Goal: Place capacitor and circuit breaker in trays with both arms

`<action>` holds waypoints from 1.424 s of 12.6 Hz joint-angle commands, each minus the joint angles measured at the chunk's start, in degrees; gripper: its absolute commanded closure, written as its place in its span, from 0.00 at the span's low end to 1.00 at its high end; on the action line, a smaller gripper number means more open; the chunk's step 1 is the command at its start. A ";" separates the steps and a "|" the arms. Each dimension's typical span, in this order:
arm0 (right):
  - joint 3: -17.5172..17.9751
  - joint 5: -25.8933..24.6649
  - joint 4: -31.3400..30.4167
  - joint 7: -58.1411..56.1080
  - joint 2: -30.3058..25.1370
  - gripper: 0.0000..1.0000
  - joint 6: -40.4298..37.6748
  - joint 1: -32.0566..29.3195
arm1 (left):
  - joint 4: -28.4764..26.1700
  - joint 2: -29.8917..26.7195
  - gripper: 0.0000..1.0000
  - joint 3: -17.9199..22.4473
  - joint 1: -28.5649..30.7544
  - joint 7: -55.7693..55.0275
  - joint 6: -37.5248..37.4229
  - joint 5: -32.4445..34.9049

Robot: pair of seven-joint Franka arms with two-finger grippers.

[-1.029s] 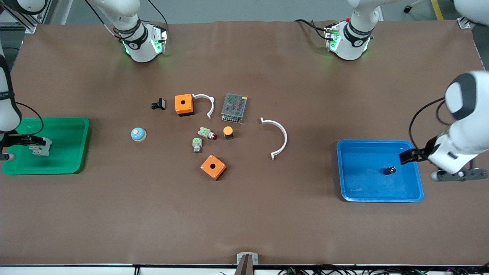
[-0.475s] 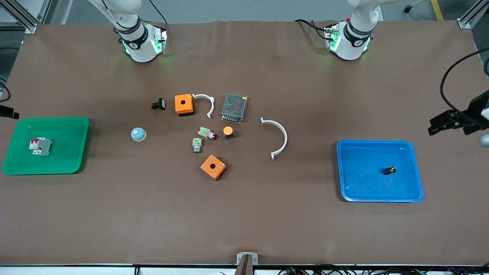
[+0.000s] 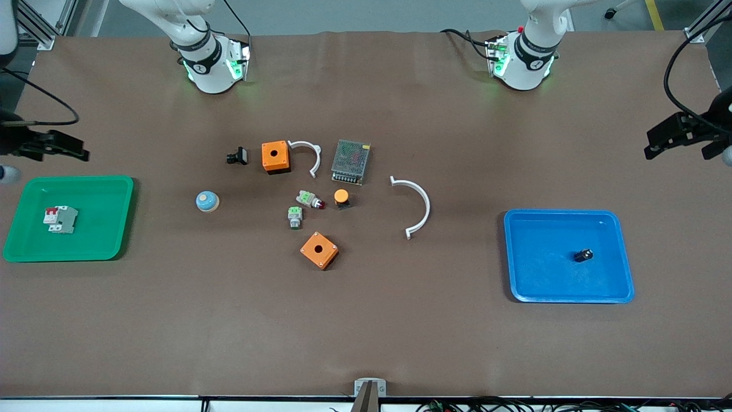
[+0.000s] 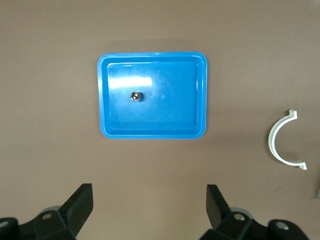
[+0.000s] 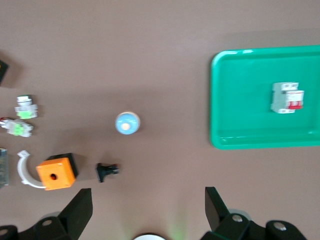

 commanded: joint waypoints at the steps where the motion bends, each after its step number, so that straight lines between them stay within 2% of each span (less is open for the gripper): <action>1: -0.83 1.28 -2.27 4.95 -2.16 0.01 0.69 4.22 | -3.76 -3.58 0.00 2.17 -2.98 1.59 -0.45 -1.03; 2: -0.83 1.37 -2.10 4.95 -2.07 0.00 1.13 4.32 | -4.90 -4.63 0.00 6.80 -7.79 1.59 -0.45 -1.03; 3: -0.83 1.37 -1.66 4.87 -1.99 0.00 1.22 4.23 | -5.79 -5.08 0.00 9.54 -10.97 1.59 -0.54 -1.29; 5: -0.75 1.37 -0.96 4.86 -2.07 0.00 1.40 4.32 | -7.28 -6.57 0.00 11.14 -13.62 1.42 -0.45 -2.00; 6: -0.75 1.37 -0.34 4.95 -1.99 0.00 1.48 4.32 | -8.42 -7.45 0.00 13.59 -15.81 1.42 -0.45 -2.26; 7: -0.83 1.37 0.45 4.87 -1.81 0.00 1.66 4.23 | -8.78 -7.63 0.00 14.40 -16.62 1.42 -0.54 -2.70; 15: -1.01 1.37 8.27 4.69 0.03 0.00 1.84 4.14 | -9.13 -8.42 0.00 13.88 -16.45 0.45 -0.63 -3.40; 18: -1.01 1.37 8.54 4.51 0.04 0.00 1.93 3.97 | -8.87 -7.98 0.00 13.96 -16.45 0.19 -0.28 -4.29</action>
